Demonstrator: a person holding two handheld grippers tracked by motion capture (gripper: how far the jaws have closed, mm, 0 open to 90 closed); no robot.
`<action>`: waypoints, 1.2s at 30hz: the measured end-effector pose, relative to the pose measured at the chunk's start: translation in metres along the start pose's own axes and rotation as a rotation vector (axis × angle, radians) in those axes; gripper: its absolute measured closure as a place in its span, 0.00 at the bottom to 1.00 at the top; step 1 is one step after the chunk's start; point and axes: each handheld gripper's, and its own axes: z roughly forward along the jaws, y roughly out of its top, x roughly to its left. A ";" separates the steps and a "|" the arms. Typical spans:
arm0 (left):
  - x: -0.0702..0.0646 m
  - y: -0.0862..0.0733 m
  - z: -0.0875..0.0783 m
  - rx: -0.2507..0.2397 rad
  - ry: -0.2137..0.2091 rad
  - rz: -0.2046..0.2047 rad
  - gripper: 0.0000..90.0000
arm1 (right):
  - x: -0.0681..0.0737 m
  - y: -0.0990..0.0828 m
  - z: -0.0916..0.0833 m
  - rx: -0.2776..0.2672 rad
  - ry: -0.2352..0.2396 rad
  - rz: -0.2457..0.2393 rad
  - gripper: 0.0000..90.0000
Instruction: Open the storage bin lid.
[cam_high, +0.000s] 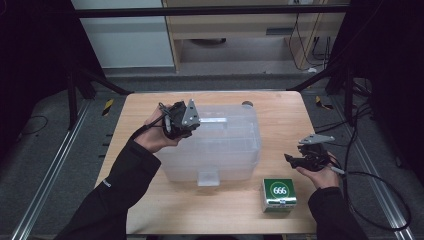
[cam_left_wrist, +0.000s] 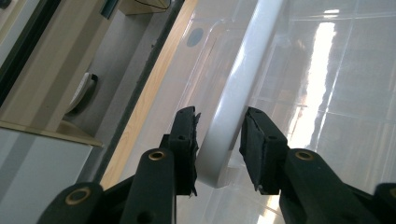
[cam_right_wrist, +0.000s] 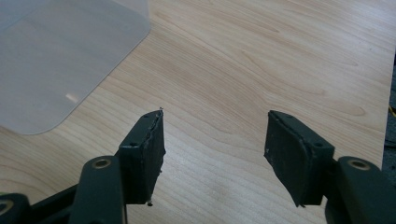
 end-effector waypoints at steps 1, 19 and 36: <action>0.000 0.000 0.000 0.000 0.000 0.000 0.74 | 0.000 0.000 0.000 0.000 0.000 0.000 0.43; 0.004 0.001 -0.001 0.004 -0.012 0.024 0.76 | 0.011 0.011 -0.008 -0.036 0.043 -0.016 0.59; 0.019 0.002 0.001 -0.038 -0.011 -0.012 0.75 | 0.028 0.026 -0.019 -0.114 0.121 -0.045 0.80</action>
